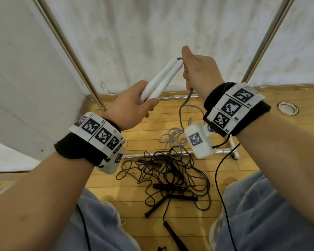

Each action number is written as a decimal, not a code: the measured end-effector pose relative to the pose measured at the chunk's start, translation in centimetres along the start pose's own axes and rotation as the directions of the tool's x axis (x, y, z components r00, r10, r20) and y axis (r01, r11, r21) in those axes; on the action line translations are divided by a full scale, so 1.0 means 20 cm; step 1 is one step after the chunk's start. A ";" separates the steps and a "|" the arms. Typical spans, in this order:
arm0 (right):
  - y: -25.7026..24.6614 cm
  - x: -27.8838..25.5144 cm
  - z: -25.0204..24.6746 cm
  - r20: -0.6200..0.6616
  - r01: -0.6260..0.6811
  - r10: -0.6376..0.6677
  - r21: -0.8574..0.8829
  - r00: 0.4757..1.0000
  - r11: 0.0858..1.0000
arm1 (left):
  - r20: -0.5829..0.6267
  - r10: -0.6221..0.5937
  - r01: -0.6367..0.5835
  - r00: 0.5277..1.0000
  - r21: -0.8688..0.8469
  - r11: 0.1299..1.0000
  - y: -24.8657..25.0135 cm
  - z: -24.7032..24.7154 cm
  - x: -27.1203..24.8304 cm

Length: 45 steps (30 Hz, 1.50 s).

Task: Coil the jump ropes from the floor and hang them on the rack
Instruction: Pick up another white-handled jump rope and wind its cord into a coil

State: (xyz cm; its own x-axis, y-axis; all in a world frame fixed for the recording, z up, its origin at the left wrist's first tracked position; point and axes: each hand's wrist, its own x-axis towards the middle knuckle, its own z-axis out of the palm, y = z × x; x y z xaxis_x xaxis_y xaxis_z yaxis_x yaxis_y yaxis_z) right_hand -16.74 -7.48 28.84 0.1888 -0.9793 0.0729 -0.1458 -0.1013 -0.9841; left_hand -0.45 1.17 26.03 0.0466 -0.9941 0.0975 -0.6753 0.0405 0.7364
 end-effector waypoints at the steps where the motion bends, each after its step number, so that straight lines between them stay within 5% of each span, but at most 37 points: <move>1: 0.00 0.00 0.00 -0.004 -0.021 0.021 0.023 1.000 1.000 | -0.018 0.015 -0.014 1.000 0.034 0.999 0.01 0.01 0.00; 4: 0.01 0.00 -0.01 -0.006 -0.055 0.055 0.061 0.998 0.997 | -0.033 0.014 -0.011 0.999 0.096 0.995 0.02 0.01 0.01; 11: 0.01 -0.01 -0.02 -0.013 -0.080 0.083 0.163 0.996 0.983 | 0.036 0.007 -0.003 0.999 -0.103 0.995 0.06 -0.02 -0.01; 18: 0.03 0.00 0.00 0.010 -0.124 0.126 0.269 0.992 0.955 | -0.032 0.096 -0.092 0.995 0.119 0.989 0.07 -0.03 -0.01; 24: 0.05 0.02 -0.01 0.019 -0.110 0.108 0.271 0.994 0.956 | -0.039 0.036 -0.036 0.999 0.009 0.999 0.07 -0.06 0.00; 32: 0.07 0.02 0.01 -0.037 -0.120 0.136 0.277 0.990 0.953 | -0.067 0.119 -0.099 0.991 0.245 0.965 0.05 -0.04 0.01; 35: 0.09 0.04 0.00 -0.009 -0.148 0.159 0.315 0.987 0.937 | -0.046 0.115 -0.107 0.992 0.152 0.983 0.07 -0.03 0.01; 38: 0.15 0.04 0.00 0.027 -0.133 0.131 0.270 0.991 0.954 | -0.104 0.001 -0.014 0.995 -0.118 0.993 0.08 -0.05 0.02; 41: 0.20 0.01 0.03 0.135 -0.095 0.081 0.104 0.988 0.990 | -0.182 -0.129 0.050 0.975 -0.387 0.921 0.08 -0.07 0.04; 45: 0.20 -0.06 0.11 0.348 -0.102 0.089 0.021 0.933 0.995 | -0.238 -0.257 0.094 0.937 -0.537 0.838 0.07 -0.02 0.06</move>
State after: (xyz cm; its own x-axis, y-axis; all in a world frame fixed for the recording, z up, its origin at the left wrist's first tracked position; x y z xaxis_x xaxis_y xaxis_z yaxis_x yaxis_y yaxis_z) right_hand -15.33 -6.37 24.50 0.5009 -0.8622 -0.0754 -0.1436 0.0031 -0.9896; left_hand -1.03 0.10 27.57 0.3922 -0.9178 0.0610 -0.1664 -0.0056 0.9860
